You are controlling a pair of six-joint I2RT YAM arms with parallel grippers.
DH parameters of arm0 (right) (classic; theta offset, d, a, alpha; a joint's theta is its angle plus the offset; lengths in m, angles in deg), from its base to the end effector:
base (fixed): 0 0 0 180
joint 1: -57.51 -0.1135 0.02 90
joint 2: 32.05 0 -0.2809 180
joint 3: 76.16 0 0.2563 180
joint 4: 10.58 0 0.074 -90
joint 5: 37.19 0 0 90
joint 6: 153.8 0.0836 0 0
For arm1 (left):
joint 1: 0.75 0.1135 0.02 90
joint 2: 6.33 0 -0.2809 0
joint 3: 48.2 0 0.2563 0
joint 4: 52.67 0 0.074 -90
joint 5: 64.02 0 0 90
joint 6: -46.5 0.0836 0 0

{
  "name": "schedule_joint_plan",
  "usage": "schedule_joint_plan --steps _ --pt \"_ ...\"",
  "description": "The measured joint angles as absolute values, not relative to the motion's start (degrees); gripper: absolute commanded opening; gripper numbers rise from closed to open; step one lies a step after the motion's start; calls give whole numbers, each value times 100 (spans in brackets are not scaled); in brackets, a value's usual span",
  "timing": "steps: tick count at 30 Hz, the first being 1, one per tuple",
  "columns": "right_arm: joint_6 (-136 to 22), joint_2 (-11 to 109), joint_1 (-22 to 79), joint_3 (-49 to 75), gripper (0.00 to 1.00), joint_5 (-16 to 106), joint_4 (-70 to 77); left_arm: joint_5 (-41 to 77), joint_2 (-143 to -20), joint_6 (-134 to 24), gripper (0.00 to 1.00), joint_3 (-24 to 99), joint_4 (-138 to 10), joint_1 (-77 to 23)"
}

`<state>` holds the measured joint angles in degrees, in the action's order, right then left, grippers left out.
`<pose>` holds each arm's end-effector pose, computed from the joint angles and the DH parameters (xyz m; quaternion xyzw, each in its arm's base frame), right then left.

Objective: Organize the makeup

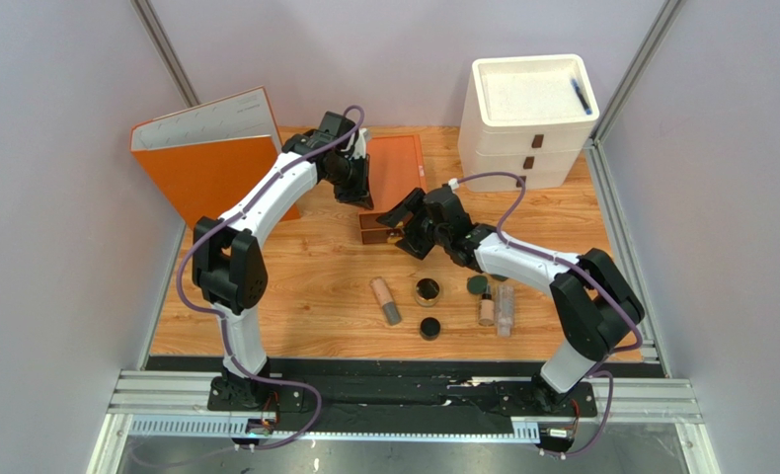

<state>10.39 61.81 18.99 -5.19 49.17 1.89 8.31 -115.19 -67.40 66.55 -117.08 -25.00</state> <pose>0.3123 0.2554 0.2030 0.2581 0.8498 0.3975 0.2307 0.3962 -0.2063 0.2746 0.0446 0.9510 -0.2443 0.1844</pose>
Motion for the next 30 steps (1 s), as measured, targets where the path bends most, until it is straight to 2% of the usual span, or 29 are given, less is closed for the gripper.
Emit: schedule_joint_plan --steps 18,22,25,30 --pt "1190 6465 2172 -276 68 4980 548 958 -11753 -6701 0 7077 -12182 -2498" --pt "1227 6468 2196 -276 54 4985 657 949 -11773 -6679 0 7106 -12213 -2498" --pt "1341 6476 2196 -213 31 4961 642 956 -11786 -6657 0 7130 -12232 -2498" --pt "1358 6479 2198 -106 24 4910 681 960 -11841 -6631 0 7219 -12320 -2498"
